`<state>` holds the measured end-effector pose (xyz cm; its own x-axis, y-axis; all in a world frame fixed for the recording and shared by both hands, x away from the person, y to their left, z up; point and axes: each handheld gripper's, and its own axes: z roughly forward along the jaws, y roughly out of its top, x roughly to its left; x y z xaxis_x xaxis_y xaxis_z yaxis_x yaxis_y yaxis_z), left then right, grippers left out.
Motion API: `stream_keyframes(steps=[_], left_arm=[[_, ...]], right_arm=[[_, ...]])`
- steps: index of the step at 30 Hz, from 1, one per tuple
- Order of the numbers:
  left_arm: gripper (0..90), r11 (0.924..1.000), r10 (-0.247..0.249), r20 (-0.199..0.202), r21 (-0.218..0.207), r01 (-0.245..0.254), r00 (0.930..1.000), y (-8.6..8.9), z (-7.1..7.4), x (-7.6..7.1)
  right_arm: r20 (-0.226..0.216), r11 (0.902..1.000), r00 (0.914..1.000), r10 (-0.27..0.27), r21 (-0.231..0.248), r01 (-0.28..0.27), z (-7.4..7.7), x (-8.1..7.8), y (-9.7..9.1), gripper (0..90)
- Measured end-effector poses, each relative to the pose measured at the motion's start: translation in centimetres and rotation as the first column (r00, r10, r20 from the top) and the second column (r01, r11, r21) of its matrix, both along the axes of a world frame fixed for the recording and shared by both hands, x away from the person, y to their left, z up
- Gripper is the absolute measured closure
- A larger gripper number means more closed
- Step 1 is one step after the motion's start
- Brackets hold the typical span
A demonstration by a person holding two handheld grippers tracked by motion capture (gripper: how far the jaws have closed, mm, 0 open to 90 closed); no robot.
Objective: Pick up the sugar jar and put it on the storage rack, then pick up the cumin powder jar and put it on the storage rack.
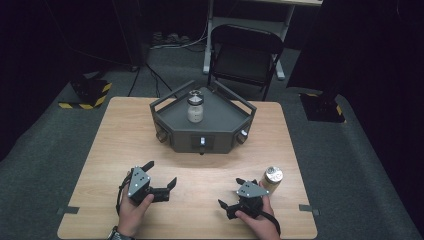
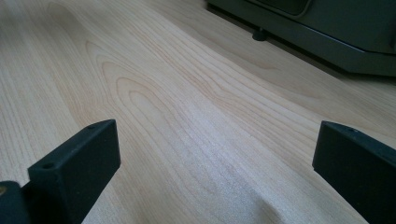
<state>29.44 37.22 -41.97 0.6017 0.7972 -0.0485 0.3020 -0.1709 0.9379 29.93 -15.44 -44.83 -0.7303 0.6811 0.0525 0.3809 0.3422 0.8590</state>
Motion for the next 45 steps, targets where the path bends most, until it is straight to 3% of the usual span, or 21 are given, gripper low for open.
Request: stream_keyframes(steps=[8, 12, 18, 27, 32, 36, 42, 45], left_arm=[[0.5, 0.9984, -0.008, -0.042, 0.055, 0.010, 0.9991, 0.2, -0.5, -0.8], [0.5, 0.9948, -0.016, -0.087, 0.099, 0.025, 0.9960, -0.1, -0.6, -0.7], [0.5, 0.9882, -0.023, -0.116, 0.148, 0.041, 0.9930, -0.5, -0.7, -0.7], [0.8, 0.9776, -0.036, -0.103, 0.203, 0.056, 0.9941, -1.1, -0.4, -0.9], [0.8, 0.9747, -0.049, -0.100, 0.213, 0.069, 0.9938, -1.1, -0.3, -0.9], [0.8, 0.9782, -0.065, -0.093, 0.191, 0.082, 0.9935, -0.7, -0.5, -1.1], [0.8, 0.9717, -0.091, -0.075, 0.211, 0.105, 0.9930, -0.8, -0.6, -1.3], [0.8, 0.9722, -0.090, -0.076, 0.210, 0.105, 0.9930, -0.8, -0.6, -1.3]], right_arm=[[0.005, 0.9999, 1.0000, -0.004, -0.014, 0.004, 0.1, -0.1, 0.3, 0.8], [0.005, 0.9998, 0.9999, -0.013, -0.015, 0.013, 0.1, -0.2, 0.3, 0.8], [-0.001, 0.9996, 0.9998, -0.019, -0.019, 0.019, 0.2, -0.2, 0.4, 0.8], [0.014, 0.9991, 0.9996, -0.023, -0.035, 0.024, 0.2, -0.5, 0.8, 0.8], [0.024, 0.9991, 0.9992, -0.031, -0.028, 0.031, 0.1, -0.7, 0.9, 0.8], [0.034, 0.9992, 0.9989, -0.032, -0.024, 0.033, 0.0, -0.9, 0.9, 0.8], [0.042, 0.9995, 0.9987, -0.029, -0.009, 0.029, -0.1, -1.2, 0.9, 0.8], [0.055, 0.9996, 0.9981, -0.028, -0.002, 0.029, 0.1, -1.4, 0.9, 0.8]])
